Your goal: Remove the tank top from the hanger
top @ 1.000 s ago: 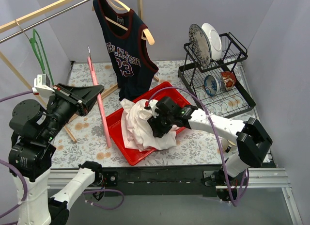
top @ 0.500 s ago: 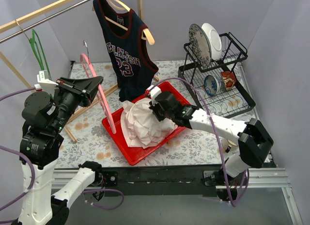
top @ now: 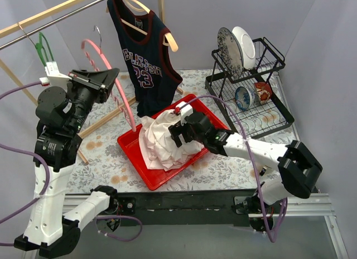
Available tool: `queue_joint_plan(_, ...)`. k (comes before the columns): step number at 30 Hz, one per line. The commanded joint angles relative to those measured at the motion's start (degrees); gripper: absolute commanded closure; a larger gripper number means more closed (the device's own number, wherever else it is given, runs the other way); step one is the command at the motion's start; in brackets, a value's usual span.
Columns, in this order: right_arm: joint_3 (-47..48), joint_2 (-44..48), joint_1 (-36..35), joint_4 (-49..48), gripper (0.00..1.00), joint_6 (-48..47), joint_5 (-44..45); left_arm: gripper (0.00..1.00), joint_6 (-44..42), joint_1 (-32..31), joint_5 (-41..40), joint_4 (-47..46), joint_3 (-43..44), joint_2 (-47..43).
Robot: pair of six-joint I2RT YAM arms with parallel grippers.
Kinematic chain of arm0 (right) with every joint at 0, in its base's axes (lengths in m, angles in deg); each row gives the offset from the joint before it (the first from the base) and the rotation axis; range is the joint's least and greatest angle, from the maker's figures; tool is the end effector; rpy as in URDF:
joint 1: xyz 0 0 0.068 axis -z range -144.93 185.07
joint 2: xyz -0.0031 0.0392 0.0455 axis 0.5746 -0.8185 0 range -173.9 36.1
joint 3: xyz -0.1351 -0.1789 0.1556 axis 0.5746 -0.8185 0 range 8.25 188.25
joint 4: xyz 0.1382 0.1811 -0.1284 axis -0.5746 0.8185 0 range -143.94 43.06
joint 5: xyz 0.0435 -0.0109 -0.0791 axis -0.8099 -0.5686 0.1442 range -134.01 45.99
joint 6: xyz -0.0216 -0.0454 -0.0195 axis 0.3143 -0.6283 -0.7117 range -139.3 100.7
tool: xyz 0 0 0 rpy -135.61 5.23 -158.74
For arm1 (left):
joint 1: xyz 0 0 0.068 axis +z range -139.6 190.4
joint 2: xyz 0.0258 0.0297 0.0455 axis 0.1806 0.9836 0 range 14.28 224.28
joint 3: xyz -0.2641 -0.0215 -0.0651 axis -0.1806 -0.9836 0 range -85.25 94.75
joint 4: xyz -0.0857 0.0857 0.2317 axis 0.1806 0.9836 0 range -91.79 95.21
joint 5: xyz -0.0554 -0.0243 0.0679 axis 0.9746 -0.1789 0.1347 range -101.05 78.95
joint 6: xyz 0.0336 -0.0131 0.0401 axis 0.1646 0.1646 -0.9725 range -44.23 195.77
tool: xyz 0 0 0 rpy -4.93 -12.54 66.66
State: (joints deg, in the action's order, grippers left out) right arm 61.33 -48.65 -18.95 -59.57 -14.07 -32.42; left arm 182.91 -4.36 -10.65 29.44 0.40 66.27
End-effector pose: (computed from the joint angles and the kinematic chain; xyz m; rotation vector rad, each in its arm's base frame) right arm 0.2019 0.2658 0.2510 -0.7250 1.9118 0.4497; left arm 0.1330 -0.0354 0.5120 -1.2898 1.2465 -1.6390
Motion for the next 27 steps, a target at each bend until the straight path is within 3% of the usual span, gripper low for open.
queue_joint_plan(1,0.0,8.6,0.1,2.4,0.02,3.0,1.9,1.0,-6.8,-0.2,-5.6,-6.9,6.5,3.2)
queue_joint_plan(5,0.3,14.5,0.1,5.5,0.01,6.4,-1.0,1.0,-7.8,-0.2,-5.1,-6.9,10.4,7.7)
queue_joint_plan(12,-1.1,24.4,0.1,7.3,0.01,8.6,-4.1,1.0,0.2,-0.2,1.6,-12.8,6.0,11.1)
queue_joint_plan(18,1.9,28.8,0.0,9.5,0.02,9.6,-8.6,1.0,-1.0,0.3,0.3,-12.7,9.8,13.8)
queue_joint_plan(22,2.1,30.8,0.0,9.0,0.02,10.3,-10.8,1.0,-0.8,2.6,0.9,-13.1,11.6,15.8)
queue_joint_plan(27,2.4,32.0,0.0,9.4,0.02,11.1,-11.2,1.0,3.5,8.9,9.3,-15.6,13.1,19.1)
